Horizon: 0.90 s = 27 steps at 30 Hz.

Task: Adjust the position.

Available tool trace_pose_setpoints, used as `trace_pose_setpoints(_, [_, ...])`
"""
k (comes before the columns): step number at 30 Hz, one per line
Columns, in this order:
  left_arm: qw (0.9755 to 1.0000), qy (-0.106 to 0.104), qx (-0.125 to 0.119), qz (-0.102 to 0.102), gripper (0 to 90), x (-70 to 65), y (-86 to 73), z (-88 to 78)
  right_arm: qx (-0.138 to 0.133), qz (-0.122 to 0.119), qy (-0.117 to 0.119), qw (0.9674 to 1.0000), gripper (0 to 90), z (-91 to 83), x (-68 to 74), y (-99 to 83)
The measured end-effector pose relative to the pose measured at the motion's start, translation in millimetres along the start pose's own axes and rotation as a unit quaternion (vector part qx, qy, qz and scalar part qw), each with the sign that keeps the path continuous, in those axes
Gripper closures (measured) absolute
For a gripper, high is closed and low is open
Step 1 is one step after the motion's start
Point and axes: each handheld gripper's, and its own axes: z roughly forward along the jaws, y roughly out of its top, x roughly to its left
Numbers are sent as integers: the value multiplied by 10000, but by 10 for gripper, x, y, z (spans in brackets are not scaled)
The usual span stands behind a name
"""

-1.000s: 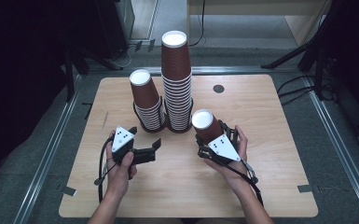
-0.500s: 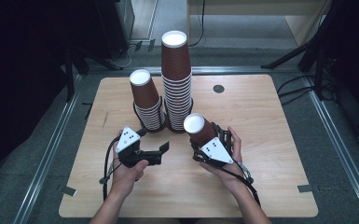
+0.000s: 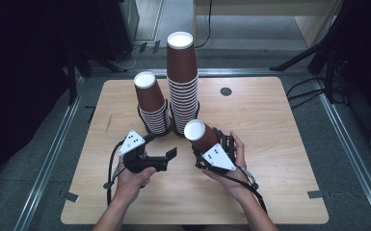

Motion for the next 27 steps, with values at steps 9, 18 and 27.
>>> trace_pose_setpoints(9, [9997,-222,69,126,4,-90,8,25,-28,-411,93,9991,112,3,105,37])
trace_pose_setpoints(18, [9988,-422,132,229,7,-153,1,55,-116,-955,166,9952,112,-8,188,58])
trace_pose_setpoints(27, [9982,-493,179,282,27,-179,-4,63,-313,-1275,281,9909,112,-28,267,87])
